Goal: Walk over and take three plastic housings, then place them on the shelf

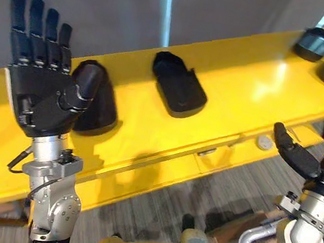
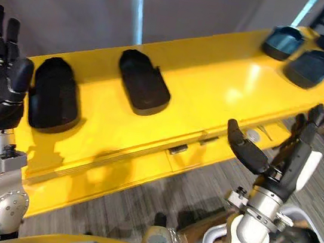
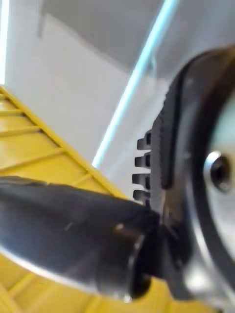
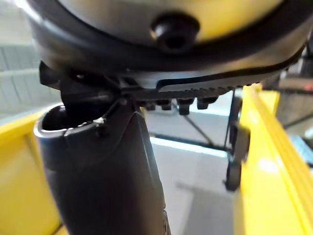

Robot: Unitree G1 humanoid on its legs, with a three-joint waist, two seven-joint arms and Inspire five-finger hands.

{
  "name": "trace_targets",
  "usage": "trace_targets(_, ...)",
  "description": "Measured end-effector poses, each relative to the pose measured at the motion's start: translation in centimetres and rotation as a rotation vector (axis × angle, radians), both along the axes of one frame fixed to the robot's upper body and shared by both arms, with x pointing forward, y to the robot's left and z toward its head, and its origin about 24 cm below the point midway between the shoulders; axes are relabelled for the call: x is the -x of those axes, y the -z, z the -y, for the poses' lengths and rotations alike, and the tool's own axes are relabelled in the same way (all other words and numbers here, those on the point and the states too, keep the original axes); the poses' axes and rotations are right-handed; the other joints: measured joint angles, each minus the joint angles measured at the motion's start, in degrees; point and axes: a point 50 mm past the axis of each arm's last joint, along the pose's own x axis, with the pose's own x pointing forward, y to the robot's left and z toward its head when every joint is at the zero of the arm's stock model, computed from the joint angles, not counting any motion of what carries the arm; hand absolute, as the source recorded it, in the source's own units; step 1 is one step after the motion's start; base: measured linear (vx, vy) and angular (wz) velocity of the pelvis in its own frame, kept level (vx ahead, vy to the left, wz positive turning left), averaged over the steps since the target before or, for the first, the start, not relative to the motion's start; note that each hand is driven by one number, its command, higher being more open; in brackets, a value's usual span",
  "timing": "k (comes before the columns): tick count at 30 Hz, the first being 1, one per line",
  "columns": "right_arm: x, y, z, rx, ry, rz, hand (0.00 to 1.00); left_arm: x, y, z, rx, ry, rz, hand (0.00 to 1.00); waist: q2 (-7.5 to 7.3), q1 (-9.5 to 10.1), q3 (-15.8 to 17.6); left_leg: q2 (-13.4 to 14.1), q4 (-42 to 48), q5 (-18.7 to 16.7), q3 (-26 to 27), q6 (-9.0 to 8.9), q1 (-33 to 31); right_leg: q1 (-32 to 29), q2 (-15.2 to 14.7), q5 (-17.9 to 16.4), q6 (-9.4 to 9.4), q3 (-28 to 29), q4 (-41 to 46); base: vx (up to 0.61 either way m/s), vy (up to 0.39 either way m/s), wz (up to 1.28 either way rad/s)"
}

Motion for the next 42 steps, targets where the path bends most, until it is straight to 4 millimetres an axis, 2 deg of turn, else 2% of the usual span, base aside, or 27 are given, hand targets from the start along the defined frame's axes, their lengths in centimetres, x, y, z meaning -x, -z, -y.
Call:
trace_targets(2,1.2,0.1,1.0,-0.004,0.042,-0.014,1.00,-0.6,0.3,0.5,0.025,0.015,-0.019,1.00,0.31,-1.98,-0.2,1.2,1.3,-1.3,2.7,-0.74,0.7,-0.5,1.5,0.3,-0.34,2.3,-0.2,0.03,-0.026,-0.62)
trace_targets(5,2.0,0.2,1.7,0.021,0.049,-0.040,1.00,-1.6,-0.2,0.8,0.039,-0.017,-0.027,1.00,0.65,-3.53,-0.2,2.0,2.9,-2.3,3.9,-0.89,0.5,-1.5,2.7,0.8,-0.57,4.6,-0.6,0.03,-0.036,-0.44)
trace_targets(7,1.8,0.1,1.5,0.009,0.014,-0.027,1.00,-2.0,-0.3,0.7,0.042,-0.054,-0.042,1.00,0.89,-3.10,-0.3,2.0,5.0,-3.6,0.9,0.47,-0.4,-2.4,3.2,1.2,-0.76,6.4,-0.5,0.00,-0.018,-0.67)
trace_targets(8,0.6,-0.4,0.8,0.006,-0.073,0.005,1.00,-1.9,-0.3,0.0,0.037,-0.130,-0.074,1.00,1.13,-1.40,-0.2,1.6,9.5,-6.6,-7.1,4.34,-2.3,-3.9,4.1,1.8,-1.18,10.3,-0.1,-0.03,0.006,-1.02)
trace_targets(10,-1.2,-1.3,-0.4,0.006,-0.190,0.060,1.00,-1.6,0.0,-0.7,0.025,-0.200,-0.108,1.00,2.16,0.85,0.0,0.7,14.1,-11.3,-16.4,6.25,-4.1,-5.3,5.1,1.7,-1.49,13.7,0.2,-0.08,0.079,-1.28)
trace_targets(11,-3.2,-2.6,-1.8,0.014,-0.298,0.122,1.00,-1.2,0.4,-1.1,0.002,-0.237,-0.141,1.00,3.69,2.44,0.1,0.0,17.7,-14.5,-23.5,5.47,-5.8,-6.6,6.2,2.2,-1.16,16.0,0.5,-0.12,0.162,-1.03)
trace_targets(13,-4.7,-3.7,-3.2,0.028,-0.366,0.171,1.00,-0.7,0.5,-1.3,-0.013,-0.239,-0.145,1.00,4.79,3.49,0.3,-1.0,19.1,-17.5,-26.0,4.99,-7.0,-7.9,6.2,3.0,0.11,17.4,0.7,-0.16,0.235,-0.58)
trace_targets(14,-5.5,-3.8,-4.2,0.006,-0.396,0.190,1.00,-0.6,0.3,-1.4,-0.029,-0.238,-0.129,1.00,4.45,4.80,0.7,-2.2,20.2,-18.3,-25.9,4.03,-7.9,-8.9,5.4,3.8,1.27,18.4,0.9,-0.17,0.222,-0.31)
trace_targets(17,-5.4,-1.7,-5.5,-0.089,-0.397,0.113,1.00,0.0,0.0,-2.0,-0.034,-0.243,-0.089,1.00,2.63,7.03,1.9,-3.9,24.7,-19.6,-26.6,4.82,-10.3,-10.0,4.2,3.9,1.49,18.4,3.2,-0.14,0.156,0.04)
trace_targets(22,-1.8,2.3,-4.9,-0.273,-0.267,-0.002,1.00,2.0,0.1,-2.4,-0.029,-0.269,-0.087,1.00,1.25,6.87,4.2,-5.7,28.7,-21.4,-23.9,6.13,-8.5,-10.4,4.0,4.6,1.87,19.0,7.1,-0.06,0.112,-0.40)
trace_targets(23,-1.2,2.9,-4.7,-0.310,-0.270,-0.014,1.00,2.4,0.1,-2.4,-0.033,-0.281,-0.091,1.00,0.93,6.96,5.0,-5.9,28.9,-21.6,-22.1,6.48,-7.4,-10.4,3.9,6.1,1.71,17.3,7.3,-0.16,0.118,-1.15)
trace_targets(24,-1.1,2.8,-4.5,-0.334,-0.313,0.011,1.00,2.5,0.2,-2.6,-0.051,-0.326,-0.106,1.00,1.12,6.67,6.1,-5.4,28.6,-20.9,-19.5,7.95,-6.9,-10.2,4.1,12.8,-1.21,14.3,3.8,-0.19,0.079,-1.11)
trace_targets(25,-1.4,2.4,-4.6,-0.330,-0.331,0.038,1.00,2.5,0.1,-2.8,-0.053,-0.335,-0.105,1.00,1.67,6.60,6.3,-4.7,28.1,-20.5,-18.1,8.75,-7.5,-10.4,3.7,15.0,-2.14,13.1,2.2,-0.31,0.037,-1.12)
trace_targets(26,-2.4,1.2,-4.8,-0.299,-0.370,0.111,1.00,2.1,0.0,-3.1,-0.064,-0.353,-0.099,1.00,1.44,6.64,6.5,-4.4,27.4,-18.8,-15.8,9.51,-8.7,-14.4,3.2,5.1,-5.44,6.2,15.8,-0.27,0.006,-0.71)
trace_targets(27,-3.4,0.3,-5.3,-0.274,-0.411,0.150,1.00,2.0,-0.1,-3.4,-0.063,-0.367,-0.097,1.00,1.60,6.89,6.6,-4.1,26.7,-17.7,-14.7,9.52,-9.1,-15.9,2.1,-0.6,-6.68,2.7,24.7,-0.26,0.001,-0.58)
trace_targets(29,-5.2,-1.1,-6.6,-0.222,-0.477,0.186,1.00,2.2,-0.2,-3.9,-0.070,-0.402,-0.093,1.00,1.79,7.75,6.6,-2.4,25.7,-15.6,-13.5,9.03,-9.4,-15.9,-2.0,-7.4,-9.49,-3.4,39.0,-0.16,-0.034,-0.37)
trace_targets(31,-6.4,-0.8,-8.1,-0.197,-0.520,0.158,1.00,2.3,-0.3,-4.2,-0.069,-0.425,-0.087,1.00,2.10,9.65,6.1,0.2,25.9,-14.2,-12.7,7.73,-11.3,-14.1,-6.6,-9.6,-10.03,-5.9,47.1,-0.13,-0.153,-0.40)
trace_targets(32,-7.2,0.0,-8.9,-0.185,-0.534,0.118,1.00,2.3,-0.5,-4.4,-0.054,-0.424,-0.077,1.00,0.97,10.77,5.3,1.5,26.4,-13.1,-12.9,6.72,-13.5,-12.1,-9.0,-9.8,-9.37,-5.3,48.4,-0.10,-0.240,-0.24)
trace_targets(33,-7.3,0.5,-9.1,-0.181,-0.529,0.095,1.00,2.2,-0.5,-4.4,-0.037,-0.415,-0.071,1.00,0.53,11.23,5.1,2.2,27.0,-12.7,-13.3,6.07,-14.6,-10.7,-9.8,-9.5,-8.93,-4.7,47.9,-0.09,-0.326,-0.09)
trace_targets(34,-7.4,1.4,-9.1,-0.202,-0.515,0.058,1.00,2.1,-0.5,-4.3,-0.010,-0.401,-0.064,1.00,-0.59,11.88,4.5,3.3,28.5,-12.1,-14.0,4.91,-17.3,-7.6,-10.8,-8.5,-7.09,-3.3,43.6,-0.11,-0.383,-0.13)
trace_targets(35,-7.4,2.0,-9.3,-0.221,-0.496,0.029,1.00,2.1,-0.5,-4.5,0.017,-0.395,-0.062,1.00,-1.83,12.31,3.8,4.1,30.5,-11.7,-14.2,4.25,-20.0,-4.1,-12.3,-7.0,-4.82,-3.2,33.8,-0.12,-0.410,-0.20)
trace_targets(36,-7.2,2.4,-9.2,-0.217,-0.486,0.002,1.00,2.1,-0.4,-4.5,0.032,-0.393,-0.063,1.00,-2.66,12.24,3.4,4.9,31.8,-11.6,-14.3,3.97,-21.3,-2.2,-12.4,-9.4,-0.56,-3.8,29.5,-0.16,-0.437,-0.54)
trace_targets(37,-6.9,3.1,-9.1,-0.223,-0.482,-0.047,1.00,2.2,0.0,-4.5,0.072,-0.392,-0.079,1.00,-2.09,12.52,3.4,6.6,32.3,-10.8,-14.0,2.54,-22.0,-0.4,-11.3,-13.0,4.65,-7.4,23.9,-0.17,-0.413,-0.73)
trace_targets(38,-6.6,3.7,-8.9,-0.229,-0.483,-0.090,1.00,2.3,0.4,-4.4,0.095,-0.396,-0.095,1.00,-1.30,12.18,3.3,8.2,31.5,-9.8,-13.5,0.86,-21.8,0.8,-10.0,-14.4,6.74,-9.1,20.7,-0.17,-0.466,-0.96)
trace_targets(39,-5.8,4.6,-8.2,-0.231,-0.465,-0.142,1.00,2.2,0.8,-3.8,0.128,-0.381,-0.109,1.00,-0.01,11.22,3.4,10.3,29.3,-8.5,-13.2,-0.51,-20.3,2.4,-7.7,-15.3,6.85,-10.5,16.7,-0.11,-0.360,-0.70)
trace_targets(40,-5.2,5.1,-7.8,-0.234,-0.455,-0.174,1.00,2.3,1.0,-3.6,0.139,-0.376,-0.116,1.00,0.39,10.45,3.3,11.0,28.2,-7.6,-13.2,-0.44,-19.7,2.9,-6.7,-15.4,6.53,-10.5,15.4,-0.06,-0.331,-0.62)
trace_targets(42,-2.8,6.7,-6.1,-0.245,-0.386,-0.263,1.00,2.8,1.8,-3.2,0.143,-0.356,-0.147,1.00,0.72,7.08,3.2,12.0,24.5,-2.6,-13.2,2.13,-16.4,2.9,-4.5,-14.9,4.60,-8.8,14.3,-0.03,-0.269,-0.62)
